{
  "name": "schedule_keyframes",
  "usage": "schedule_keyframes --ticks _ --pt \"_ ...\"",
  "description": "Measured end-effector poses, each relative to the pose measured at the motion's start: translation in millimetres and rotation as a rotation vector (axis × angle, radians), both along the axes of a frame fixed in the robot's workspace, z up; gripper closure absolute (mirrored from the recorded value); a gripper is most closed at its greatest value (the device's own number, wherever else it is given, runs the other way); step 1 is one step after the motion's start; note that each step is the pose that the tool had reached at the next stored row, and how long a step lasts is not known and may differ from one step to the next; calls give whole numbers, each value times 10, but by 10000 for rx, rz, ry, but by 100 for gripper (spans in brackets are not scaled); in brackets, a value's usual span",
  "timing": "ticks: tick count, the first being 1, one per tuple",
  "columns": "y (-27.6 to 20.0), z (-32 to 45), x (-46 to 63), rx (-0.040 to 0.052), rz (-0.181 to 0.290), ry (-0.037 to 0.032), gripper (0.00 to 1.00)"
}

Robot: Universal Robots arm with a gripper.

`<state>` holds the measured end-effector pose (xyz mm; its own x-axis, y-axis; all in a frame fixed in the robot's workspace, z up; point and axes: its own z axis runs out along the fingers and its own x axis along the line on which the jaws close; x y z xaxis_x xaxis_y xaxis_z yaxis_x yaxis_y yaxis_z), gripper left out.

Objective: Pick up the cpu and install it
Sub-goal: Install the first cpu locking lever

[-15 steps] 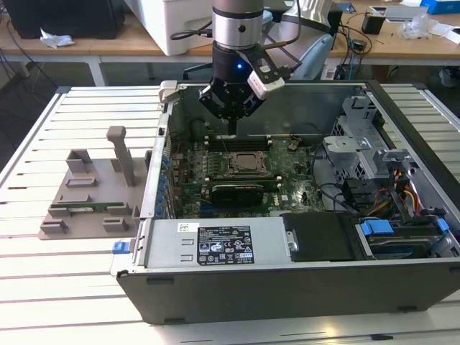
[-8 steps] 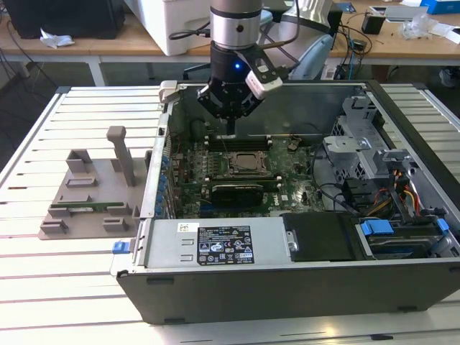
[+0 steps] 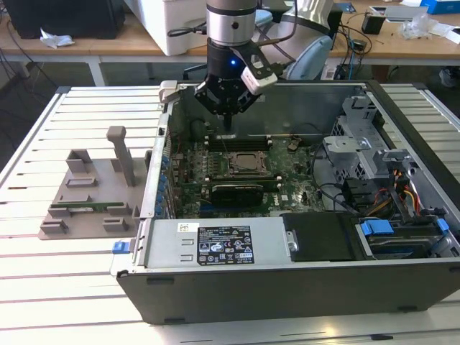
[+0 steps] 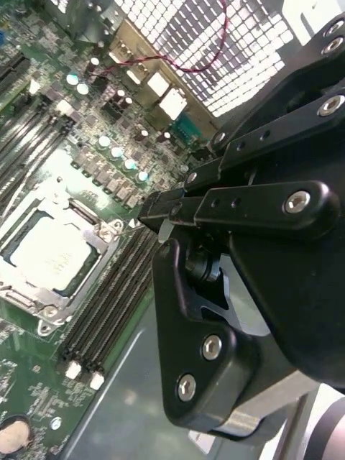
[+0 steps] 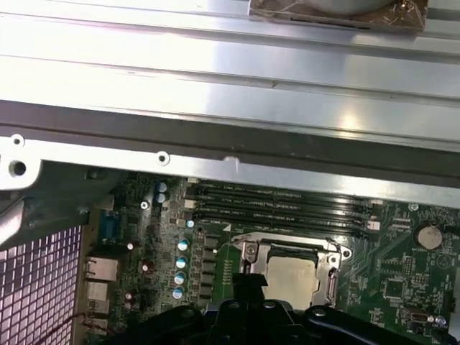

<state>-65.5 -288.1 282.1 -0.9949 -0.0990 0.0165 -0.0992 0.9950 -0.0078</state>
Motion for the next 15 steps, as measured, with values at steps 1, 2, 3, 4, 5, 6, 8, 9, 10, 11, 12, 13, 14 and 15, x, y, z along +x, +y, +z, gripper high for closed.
schedule_keyframes --ticks 1,2,3,4,5,6,8,9,10,11,12,13,14,15 --pt "17 -2 -30 0 -1 1 89" --pt "45 -5 -85 -1 0 1 89" --pt "65 -10 -133 1 -3 -1 89" --pt "79 -15 -167 2 0 -1 89" --pt "87 -19 -190 1 -2 -1 89" --pt "95 -24 -217 0 -2 -1 89" --pt "105 -39 -254 -1 -1 0 89" --pt "141 -149 -309 1 -2 -1 89" --pt "152 -180 -273 -1 -1 3 89" --pt "159 -190 -209 0 -2 3 89" --pt "159 -195 -144 0 -1 3 89" --pt "159 -198 -66 0 -3 8 89" --pt "159 -202 26 -1 -2 17 89" --pt "159 -205 76 0 -1 18 89"
